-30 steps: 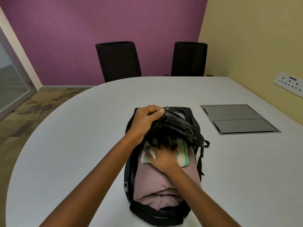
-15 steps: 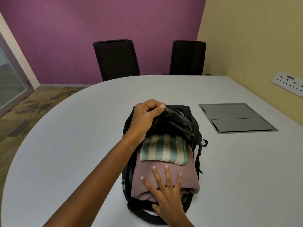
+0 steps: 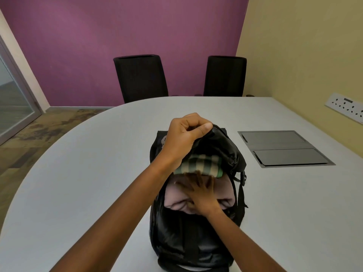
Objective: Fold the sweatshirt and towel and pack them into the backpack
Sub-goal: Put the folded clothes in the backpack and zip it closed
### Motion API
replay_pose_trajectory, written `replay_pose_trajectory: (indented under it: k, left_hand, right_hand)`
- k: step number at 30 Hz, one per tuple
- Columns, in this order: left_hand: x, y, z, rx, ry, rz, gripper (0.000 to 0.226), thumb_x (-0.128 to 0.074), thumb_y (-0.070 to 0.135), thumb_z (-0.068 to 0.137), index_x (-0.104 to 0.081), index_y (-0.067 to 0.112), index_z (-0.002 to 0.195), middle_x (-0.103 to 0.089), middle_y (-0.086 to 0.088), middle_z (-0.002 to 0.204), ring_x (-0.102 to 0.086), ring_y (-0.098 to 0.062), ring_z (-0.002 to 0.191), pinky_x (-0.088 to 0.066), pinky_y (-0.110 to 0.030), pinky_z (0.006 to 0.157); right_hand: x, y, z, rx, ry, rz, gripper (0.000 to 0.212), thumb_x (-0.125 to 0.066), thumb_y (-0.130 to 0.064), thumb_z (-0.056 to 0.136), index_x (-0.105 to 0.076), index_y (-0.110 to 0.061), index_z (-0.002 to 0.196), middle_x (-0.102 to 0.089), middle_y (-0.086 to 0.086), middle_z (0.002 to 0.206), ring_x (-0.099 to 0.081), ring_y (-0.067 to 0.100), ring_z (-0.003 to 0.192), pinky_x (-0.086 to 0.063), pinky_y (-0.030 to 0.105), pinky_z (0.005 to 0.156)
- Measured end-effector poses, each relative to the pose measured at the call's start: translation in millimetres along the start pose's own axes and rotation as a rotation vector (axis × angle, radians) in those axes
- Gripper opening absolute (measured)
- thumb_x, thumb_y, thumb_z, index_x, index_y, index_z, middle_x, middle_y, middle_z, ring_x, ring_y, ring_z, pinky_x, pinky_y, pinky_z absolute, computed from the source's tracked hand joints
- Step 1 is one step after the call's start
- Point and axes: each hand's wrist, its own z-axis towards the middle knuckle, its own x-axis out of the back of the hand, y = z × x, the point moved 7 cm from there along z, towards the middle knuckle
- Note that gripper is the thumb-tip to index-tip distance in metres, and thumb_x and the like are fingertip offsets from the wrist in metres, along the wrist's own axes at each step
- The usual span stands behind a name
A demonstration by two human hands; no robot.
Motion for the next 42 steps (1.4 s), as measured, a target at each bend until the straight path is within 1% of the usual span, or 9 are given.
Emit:
replay_pose_trajectory:
  k: [7, 12, 18, 22, 25, 29, 33, 38, 42]
  left_hand:
    - [0, -30, 2, 0.117, 0.064, 0.016, 0.013, -0.054, 0.002, 0.089, -0.067, 0.004, 0.088, -0.061, 0.002, 0.076, -0.058, 0.006, 0.068, -0.048, -0.011, 0.074]
    - [-8, -54, -6, 0.259, 0.086, -0.023, 0.015, -0.055, 0.004, 0.089, -0.068, 0.003, 0.096, -0.065, 0.011, 0.069, -0.06, 0.011, 0.06, -0.047, -0.004, 0.065]
    - [-27, -103, -38, 0.449, 0.002, 0.03, 0.02, -0.056, 0.008, 0.09, -0.068, -0.003, 0.102, -0.064, 0.002, 0.082, -0.059, 0.007, 0.065, -0.045, 0.0, 0.061]
    - [-43, -139, -72, 0.502, -0.114, 0.112, 0.017, -0.056, 0.004, 0.089, -0.069, -0.007, 0.09, -0.064, 0.004, 0.071, -0.058, 0.0, 0.067, -0.045, -0.012, 0.068]
    - [-53, -161, -98, 0.519, -0.19, 0.18, 0.025, -0.056, 0.005, 0.089, -0.065, 0.005, 0.066, -0.06, 0.01, 0.056, -0.053, 0.0, 0.061, -0.042, -0.019, 0.068]
    - [-57, -184, -125, 0.518, -0.253, 0.276, 0.026, -0.065, 0.016, 0.085, -0.066, -0.009, 0.079, -0.064, -0.023, 0.075, -0.055, -0.022, 0.071, -0.046, -0.041, 0.073]
    - [-44, -196, -144, 0.506, -0.299, 0.439, 0.02, -0.063, 0.021, 0.087, -0.072, 0.004, 0.089, -0.062, 0.004, 0.075, -0.056, -0.01, 0.075, -0.047, -0.031, 0.082]
    - [22, -205, -147, 0.418, 0.055, 0.695, 0.018, -0.051, 0.012, 0.092, -0.069, 0.009, 0.093, -0.056, 0.004, 0.09, -0.053, -0.011, 0.085, -0.043, -0.02, 0.081]
    - [74, -239, -162, 0.677, 0.33, 0.615, 0.021, -0.042, 0.0, 0.094, -0.06, 0.007, 0.102, -0.06, -0.012, 0.111, -0.058, -0.025, 0.1, -0.044, -0.027, 0.084]
  right_hand:
    - [7, 13, -2, 0.043, 0.052, -0.003, 0.073, -0.071, -0.051, 0.049, -0.053, -0.038, 0.118, -0.065, -0.001, 0.116, -0.062, 0.031, 0.107, -0.053, 0.059, 0.064]
    - [27, -8, -63, 0.192, 0.331, 0.141, 0.05, -0.058, -0.033, 0.074, -0.05, -0.03, 0.124, -0.057, 0.0, 0.127, -0.047, 0.021, 0.123, -0.049, 0.039, 0.087]
    - [91, 5, -127, 0.299, 0.862, 0.231, 0.022, -0.043, -0.015, 0.089, -0.058, -0.019, 0.103, -0.06, 0.001, 0.107, -0.053, 0.019, 0.1, -0.04, 0.027, 0.078]
    - [120, 19, -132, 0.22, 0.985, 0.271, 0.013, -0.051, -0.014, 0.082, -0.055, -0.019, 0.093, -0.052, -0.002, 0.1, -0.05, 0.016, 0.091, -0.036, 0.024, 0.075]
    - [117, 31, -115, 0.089, 0.889, 0.328, 0.014, -0.05, -0.018, 0.079, -0.061, -0.017, 0.088, -0.061, 0.001, 0.092, -0.049, 0.011, 0.09, -0.036, 0.019, 0.073]
    - [84, 32, -77, -0.066, 0.56, 0.355, 0.039, -0.036, -0.036, 0.084, -0.067, -0.019, 0.1, -0.064, 0.006, 0.108, -0.058, 0.017, 0.106, -0.054, 0.036, 0.075]
    - [25, 26, -52, -0.176, -0.076, 0.335, 0.054, -0.025, -0.051, 0.095, -0.022, -0.031, 0.145, -0.009, 0.002, 0.157, -0.003, 0.026, 0.145, -0.014, 0.055, 0.112]
    - [6, 19, -39, -0.18, -0.142, 0.223, 0.062, -0.026, -0.059, 0.092, 0.0, -0.04, 0.146, 0.011, 0.001, 0.157, 0.014, 0.033, 0.143, -0.002, 0.067, 0.106]
    - [1, 20, -26, -0.196, -0.134, 0.201, 0.088, 0.004, -0.084, 0.064, 0.007, -0.045, 0.143, 0.016, 0.001, 0.156, 0.018, 0.037, 0.141, -0.001, 0.073, 0.101]
